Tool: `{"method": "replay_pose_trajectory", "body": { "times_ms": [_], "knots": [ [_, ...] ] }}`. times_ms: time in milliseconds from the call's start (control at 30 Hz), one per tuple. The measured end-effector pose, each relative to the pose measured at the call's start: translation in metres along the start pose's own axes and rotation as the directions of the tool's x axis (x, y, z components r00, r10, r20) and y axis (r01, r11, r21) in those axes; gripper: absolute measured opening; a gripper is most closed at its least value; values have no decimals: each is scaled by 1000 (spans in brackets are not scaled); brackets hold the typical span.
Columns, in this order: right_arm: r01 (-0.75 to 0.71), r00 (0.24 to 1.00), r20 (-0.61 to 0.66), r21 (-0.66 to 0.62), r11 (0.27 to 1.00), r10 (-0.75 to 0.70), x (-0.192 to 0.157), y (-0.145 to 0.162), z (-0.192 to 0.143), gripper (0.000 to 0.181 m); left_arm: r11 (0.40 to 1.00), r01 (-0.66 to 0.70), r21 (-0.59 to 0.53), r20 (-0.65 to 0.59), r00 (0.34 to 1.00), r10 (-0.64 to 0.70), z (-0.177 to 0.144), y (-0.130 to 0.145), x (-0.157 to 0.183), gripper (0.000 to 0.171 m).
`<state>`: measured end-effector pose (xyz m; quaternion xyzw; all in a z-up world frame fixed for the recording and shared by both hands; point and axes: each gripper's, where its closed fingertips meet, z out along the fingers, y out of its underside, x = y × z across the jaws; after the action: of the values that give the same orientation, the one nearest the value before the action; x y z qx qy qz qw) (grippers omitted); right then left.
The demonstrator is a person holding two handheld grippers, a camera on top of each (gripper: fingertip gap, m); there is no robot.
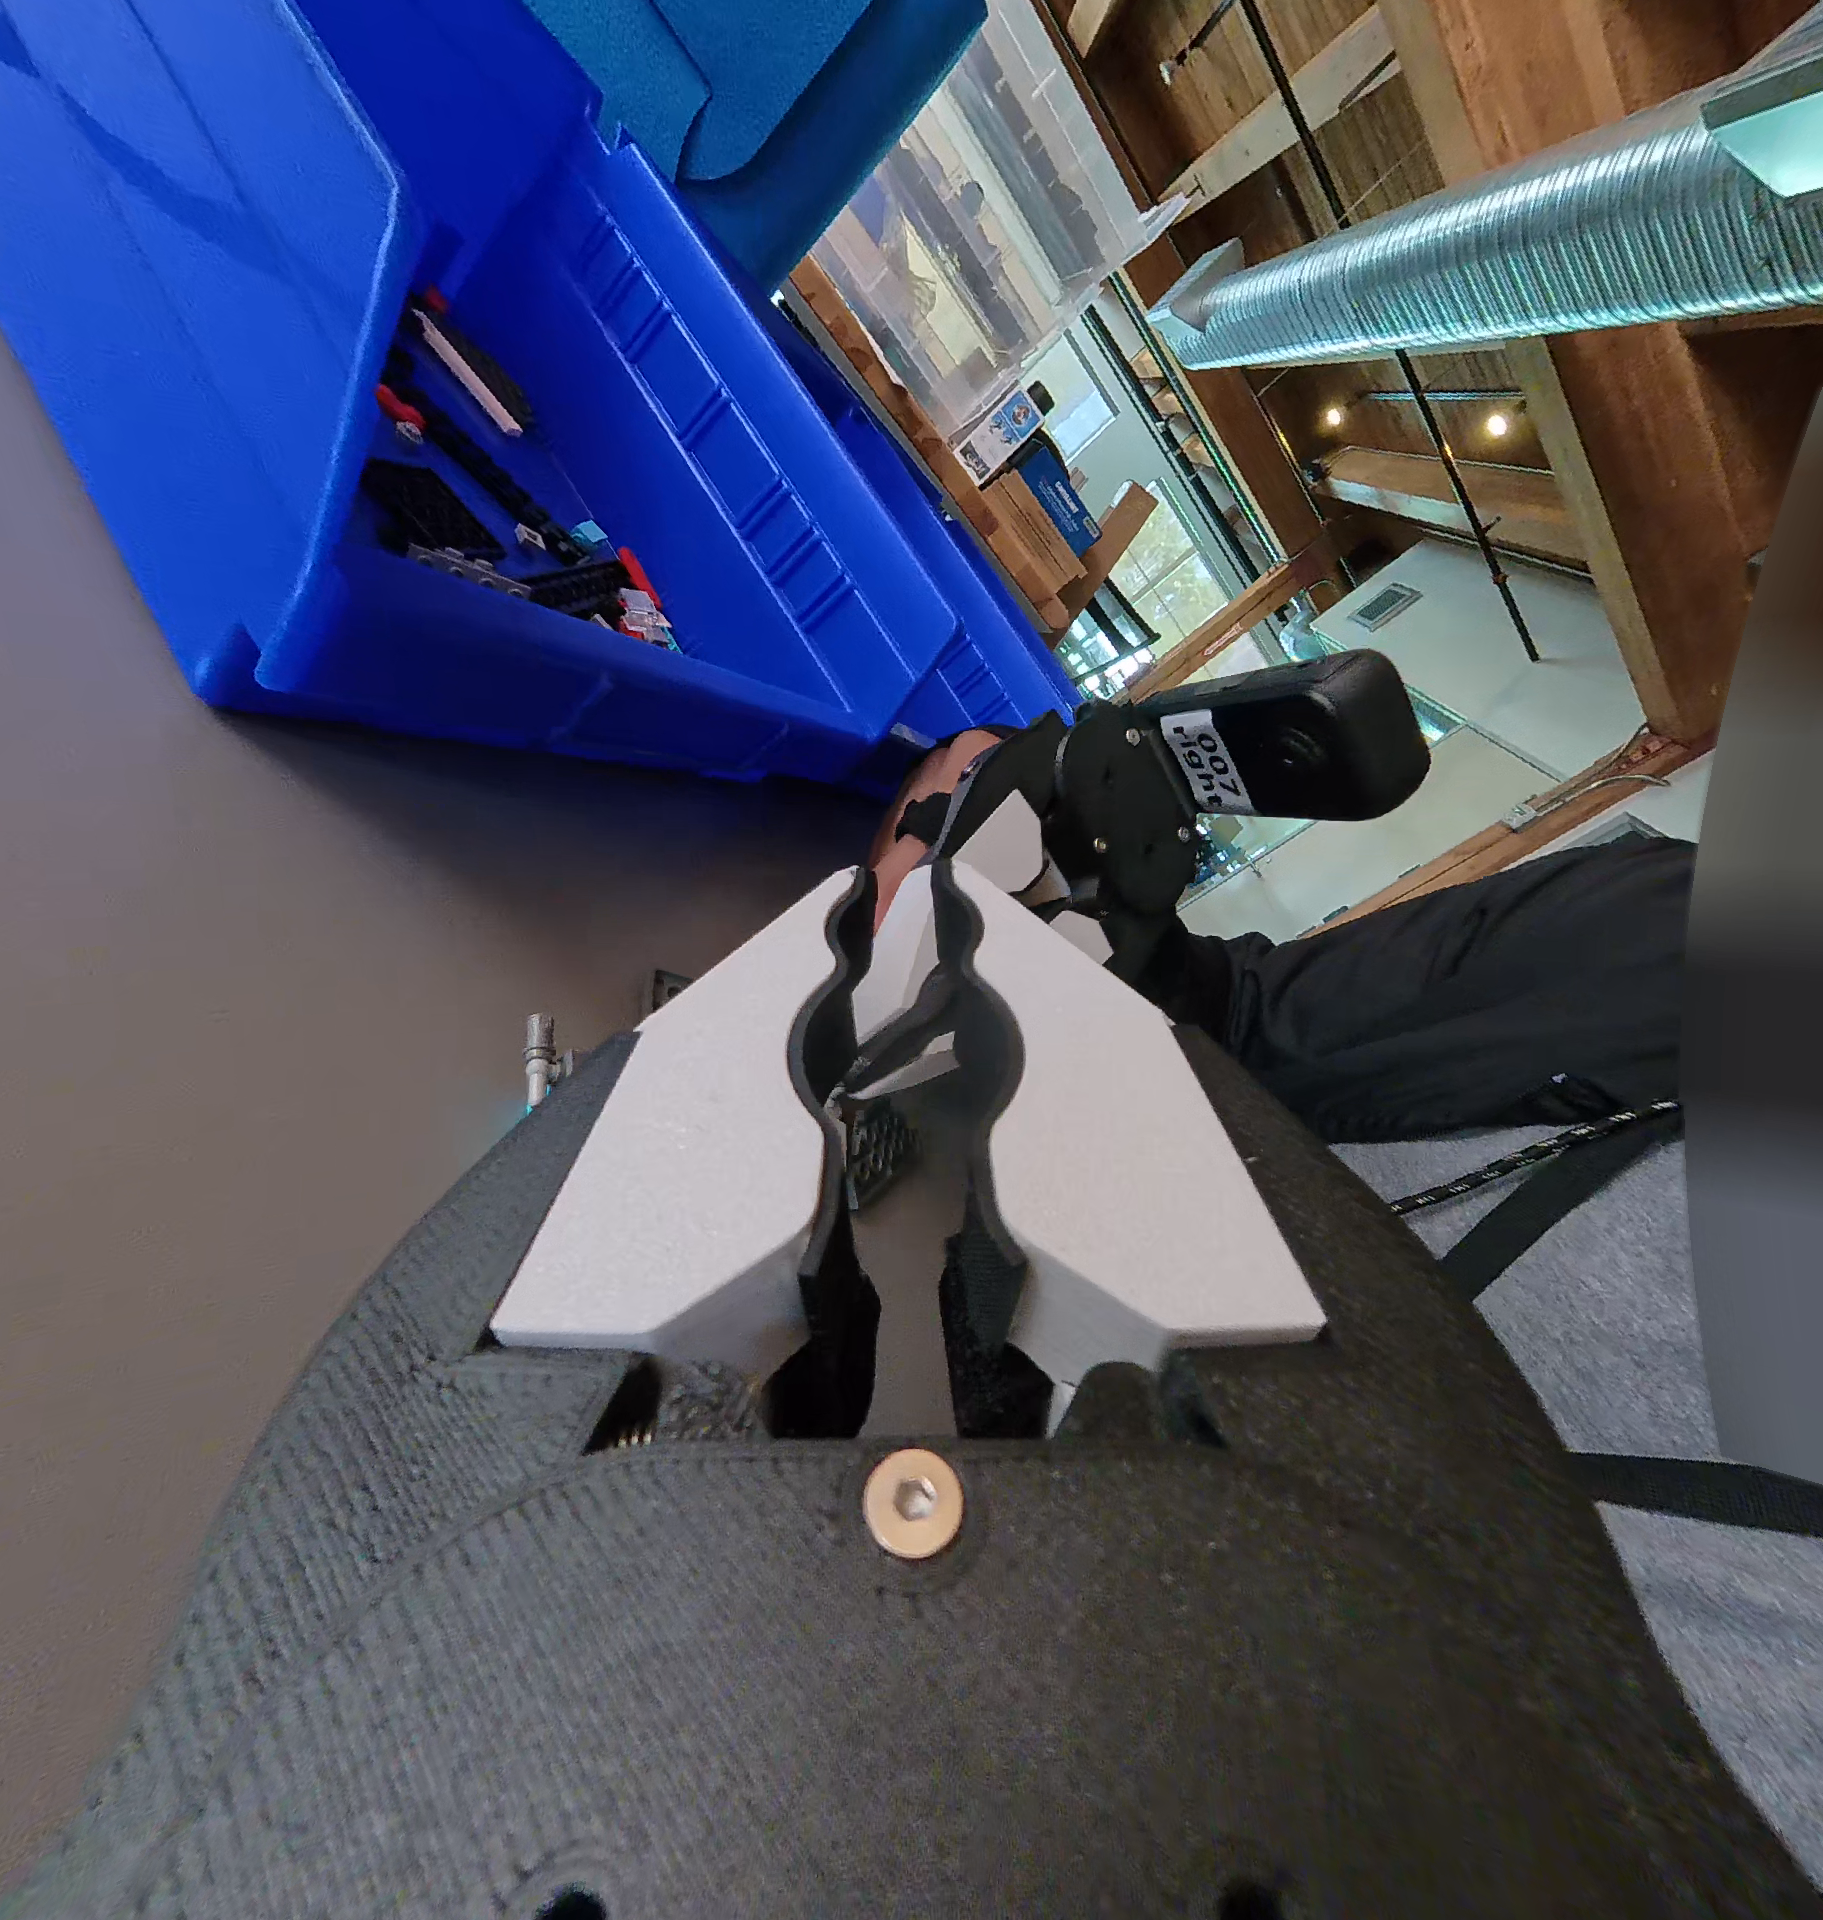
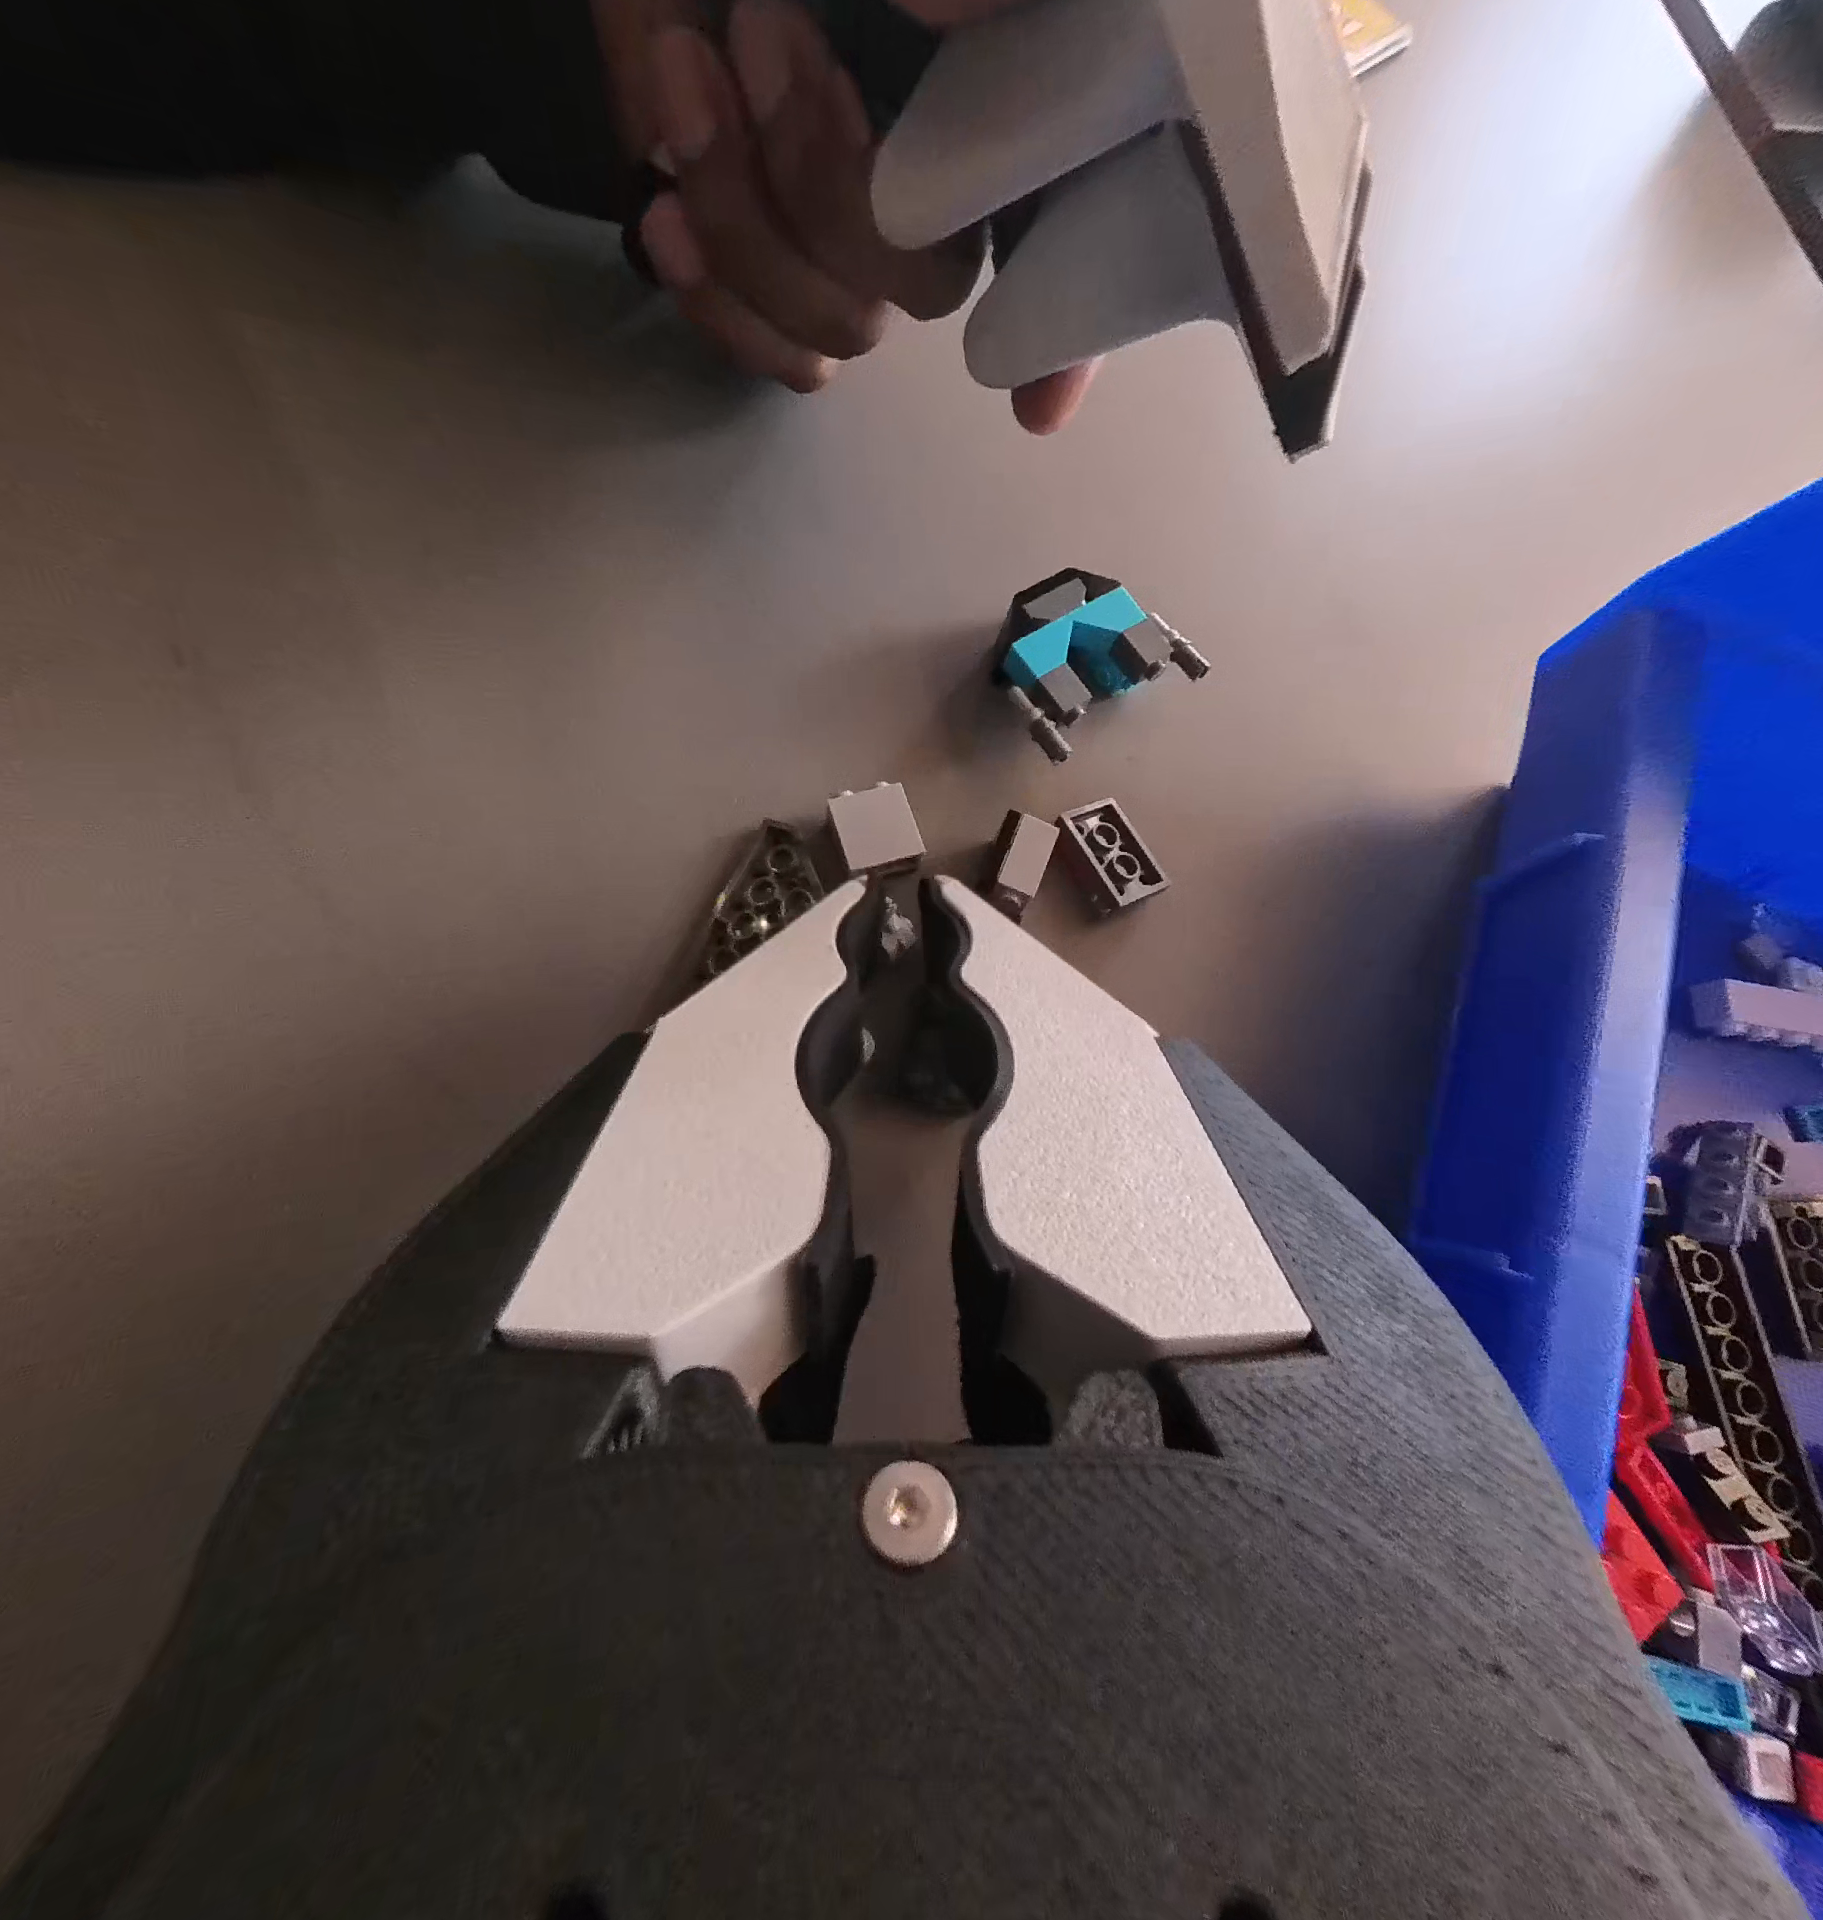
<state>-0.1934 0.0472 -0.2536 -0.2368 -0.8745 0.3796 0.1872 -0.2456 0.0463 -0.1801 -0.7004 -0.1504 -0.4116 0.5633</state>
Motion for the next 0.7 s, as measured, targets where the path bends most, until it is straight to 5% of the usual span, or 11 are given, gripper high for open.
{"method": "replay_pose_trajectory", "body": {
  "times_ms": [700],
  "knots": [
    [-17, 1000, 22, -7, 1000, 17, -2, 2, 0, 8, 1000, 5, 2, 4, 1000, -5, 0, 0, -2, 12]
  ]
}}
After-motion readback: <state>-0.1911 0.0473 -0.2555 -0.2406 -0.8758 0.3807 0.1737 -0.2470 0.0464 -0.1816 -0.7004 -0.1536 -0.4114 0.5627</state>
